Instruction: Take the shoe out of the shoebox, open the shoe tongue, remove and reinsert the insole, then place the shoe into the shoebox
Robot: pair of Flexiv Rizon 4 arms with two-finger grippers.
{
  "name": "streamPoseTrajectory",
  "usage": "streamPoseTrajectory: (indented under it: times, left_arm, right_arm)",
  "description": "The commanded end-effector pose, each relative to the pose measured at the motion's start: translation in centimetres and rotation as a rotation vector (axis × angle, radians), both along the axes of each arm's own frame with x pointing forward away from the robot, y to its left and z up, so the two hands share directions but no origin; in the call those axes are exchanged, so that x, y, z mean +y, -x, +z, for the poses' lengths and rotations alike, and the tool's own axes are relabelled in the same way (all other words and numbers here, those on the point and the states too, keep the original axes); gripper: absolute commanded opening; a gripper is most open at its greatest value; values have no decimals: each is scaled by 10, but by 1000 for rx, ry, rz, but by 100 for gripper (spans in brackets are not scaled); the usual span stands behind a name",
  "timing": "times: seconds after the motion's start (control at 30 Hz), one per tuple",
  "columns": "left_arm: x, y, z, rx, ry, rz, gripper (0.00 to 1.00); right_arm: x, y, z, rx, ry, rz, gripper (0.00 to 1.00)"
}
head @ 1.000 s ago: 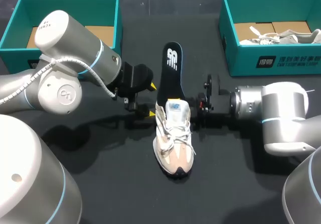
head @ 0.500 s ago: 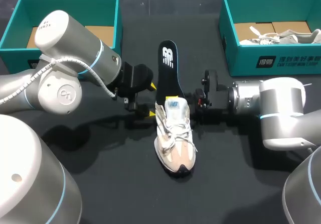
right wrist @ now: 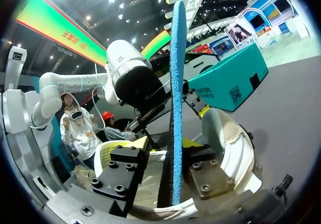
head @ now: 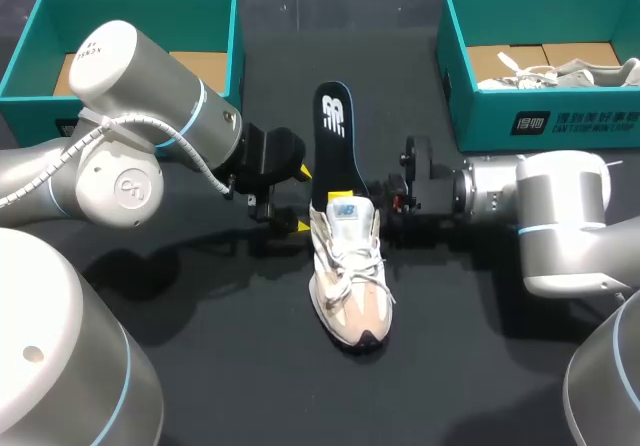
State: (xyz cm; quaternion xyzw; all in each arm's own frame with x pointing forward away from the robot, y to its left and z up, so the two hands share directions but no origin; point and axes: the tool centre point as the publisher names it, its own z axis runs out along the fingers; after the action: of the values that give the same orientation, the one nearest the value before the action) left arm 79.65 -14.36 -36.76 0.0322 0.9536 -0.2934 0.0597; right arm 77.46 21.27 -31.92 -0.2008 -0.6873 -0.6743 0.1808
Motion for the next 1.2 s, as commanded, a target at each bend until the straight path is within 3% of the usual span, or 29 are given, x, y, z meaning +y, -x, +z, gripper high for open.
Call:
streamPoseTrajectory:
  times: [0.03,0.57,0.63,0.67,0.7,0.73,1.2]
  left_arm:
    - [0,0,-1,-2,0,0,100]
    - [0,0,-1,-2,0,0,100]
    - [0,0,-1,-2,0,0,100]
    - [0,0,-1,-2,0,0,100]
    - [0,0,-1,-2,0,0,100]
    - [0,0,-1,-2,0,0,100]
    - [0,0,-1,-2,0,0,100]
  right_arm:
    - [0,2,8,-6,24,-3,36]
    - [3,-26,24,-33,94,40,33]
    - [2,-29,22,-15,95,33,24]
    - [1,-31,20,-1,91,29,8]
    - [0,-31,17,14,90,24,0]
    - [-1,-32,14,29,90,21,0]
    - [-6,3,-16,182,94,-7,0]
